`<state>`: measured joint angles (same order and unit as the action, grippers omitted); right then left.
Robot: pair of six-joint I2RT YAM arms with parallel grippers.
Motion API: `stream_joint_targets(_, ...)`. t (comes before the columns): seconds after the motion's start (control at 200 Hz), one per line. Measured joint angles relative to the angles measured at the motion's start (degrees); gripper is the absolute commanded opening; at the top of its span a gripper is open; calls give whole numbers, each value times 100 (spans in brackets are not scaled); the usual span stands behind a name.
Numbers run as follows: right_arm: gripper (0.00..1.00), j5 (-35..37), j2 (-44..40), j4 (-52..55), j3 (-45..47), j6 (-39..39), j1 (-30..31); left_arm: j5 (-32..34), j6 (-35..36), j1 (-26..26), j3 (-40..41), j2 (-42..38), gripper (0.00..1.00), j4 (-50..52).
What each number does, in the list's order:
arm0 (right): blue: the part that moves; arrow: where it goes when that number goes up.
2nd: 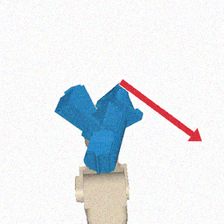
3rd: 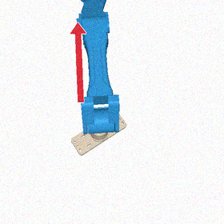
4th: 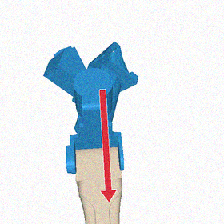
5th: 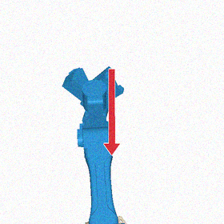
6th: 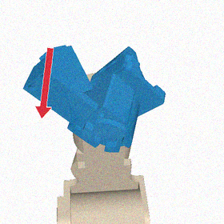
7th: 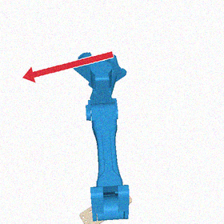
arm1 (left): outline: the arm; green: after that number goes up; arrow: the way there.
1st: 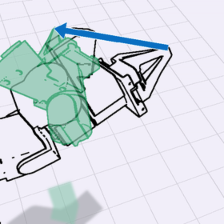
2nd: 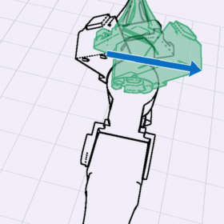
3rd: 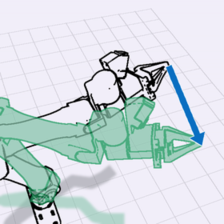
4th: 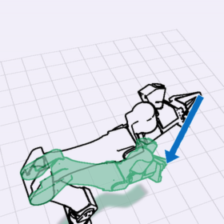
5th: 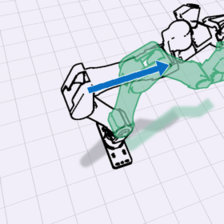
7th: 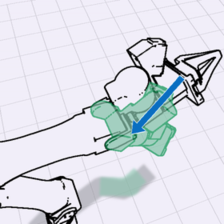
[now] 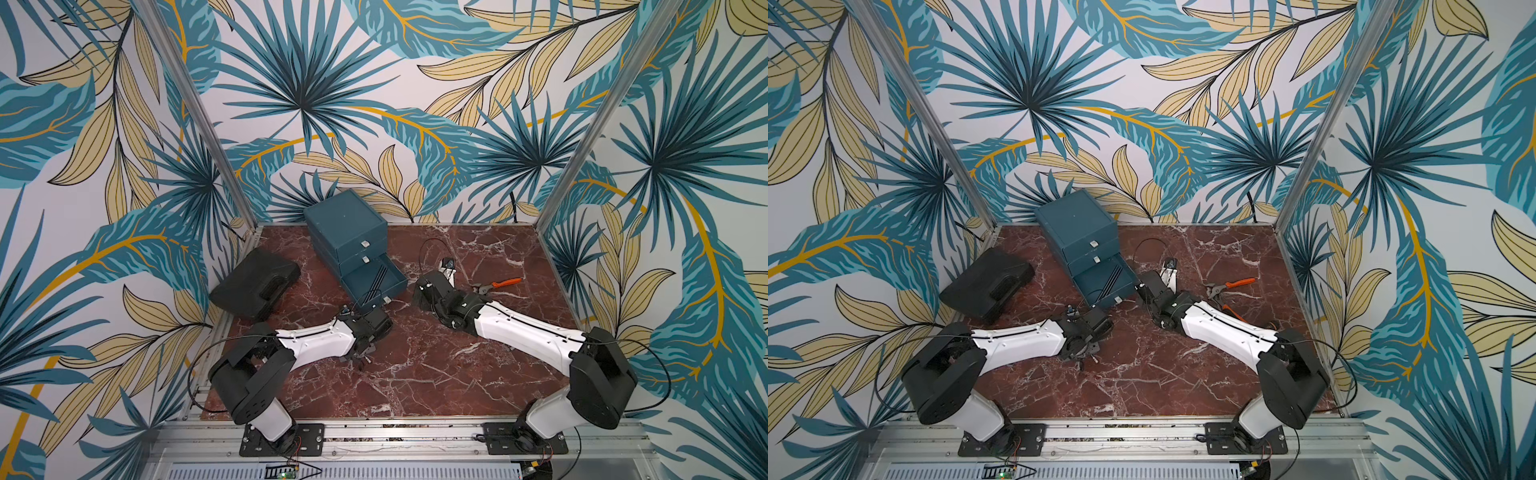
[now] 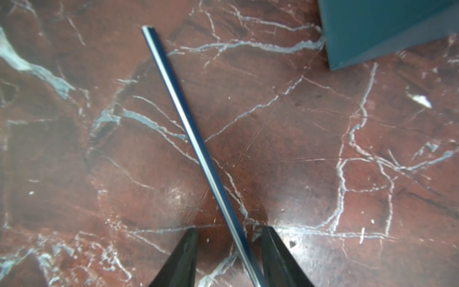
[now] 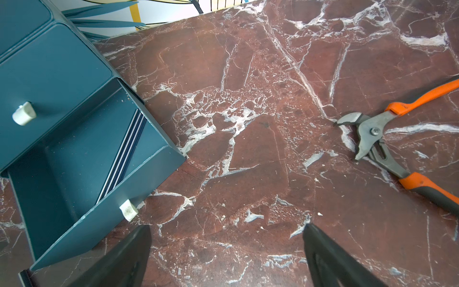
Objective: Please place the pencils in the drawer according to their color
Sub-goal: Pick up the pencil from the center of the board.
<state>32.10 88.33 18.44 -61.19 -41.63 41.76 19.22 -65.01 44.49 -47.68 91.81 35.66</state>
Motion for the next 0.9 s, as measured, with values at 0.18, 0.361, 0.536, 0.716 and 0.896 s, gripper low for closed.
stream_joint_targets(0.18,100,0,0,48,0,-20,0,-39,33,-87,0,-2,31,0)
stream_joint_targets(0.361,100,0,0,79,0,-44,0,-39,35,-201,0,-9,17,72)
stream_joint_targets(0.536,99,2,0,81,-2,-76,0,-44,63,-302,9,-31,9,114)
stream_joint_targets(0.716,100,2,0,90,-2,-83,0,-48,70,-328,31,-59,1,116)
stream_joint_targets(0.896,100,2,0,98,-2,-83,0,-63,68,-352,68,-96,0,72)
